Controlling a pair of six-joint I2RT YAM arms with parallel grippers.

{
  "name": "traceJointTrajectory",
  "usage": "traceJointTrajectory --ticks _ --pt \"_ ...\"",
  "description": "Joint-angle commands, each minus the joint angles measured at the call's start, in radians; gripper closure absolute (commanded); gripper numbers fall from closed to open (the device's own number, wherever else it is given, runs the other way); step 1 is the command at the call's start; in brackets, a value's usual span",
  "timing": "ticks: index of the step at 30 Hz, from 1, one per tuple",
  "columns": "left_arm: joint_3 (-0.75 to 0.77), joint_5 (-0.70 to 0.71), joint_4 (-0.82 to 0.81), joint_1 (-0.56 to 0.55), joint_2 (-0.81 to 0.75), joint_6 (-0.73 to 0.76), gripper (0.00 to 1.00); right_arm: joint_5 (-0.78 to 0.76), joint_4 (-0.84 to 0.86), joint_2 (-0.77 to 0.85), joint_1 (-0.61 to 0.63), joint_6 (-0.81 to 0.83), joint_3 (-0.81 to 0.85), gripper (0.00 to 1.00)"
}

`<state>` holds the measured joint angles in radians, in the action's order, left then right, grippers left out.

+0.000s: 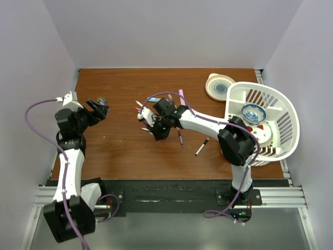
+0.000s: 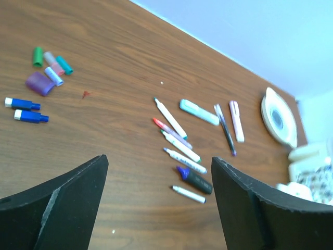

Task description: Open the pen caps

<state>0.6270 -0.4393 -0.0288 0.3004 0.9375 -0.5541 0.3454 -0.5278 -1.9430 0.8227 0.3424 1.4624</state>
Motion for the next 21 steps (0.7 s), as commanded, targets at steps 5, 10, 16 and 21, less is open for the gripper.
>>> traceJointTrajectory --ticks 5,10,16,21 --pt "-0.006 0.102 0.119 -0.07 -0.132 0.1 0.13 -0.23 -0.19 -0.169 0.081 0.066 0.282 0.85" --pt "0.002 0.134 0.136 -0.07 -0.167 0.097 0.13 -0.33 -0.21 -0.26 0.115 0.064 0.383 0.78" --pt "0.013 0.188 0.162 -0.072 -0.192 0.092 0.13 -0.404 -0.222 -0.333 0.119 0.063 0.483 0.69" --pt "0.016 0.203 0.165 -0.07 -0.204 0.092 0.12 -0.469 -0.218 -0.356 0.119 0.056 0.513 0.68"
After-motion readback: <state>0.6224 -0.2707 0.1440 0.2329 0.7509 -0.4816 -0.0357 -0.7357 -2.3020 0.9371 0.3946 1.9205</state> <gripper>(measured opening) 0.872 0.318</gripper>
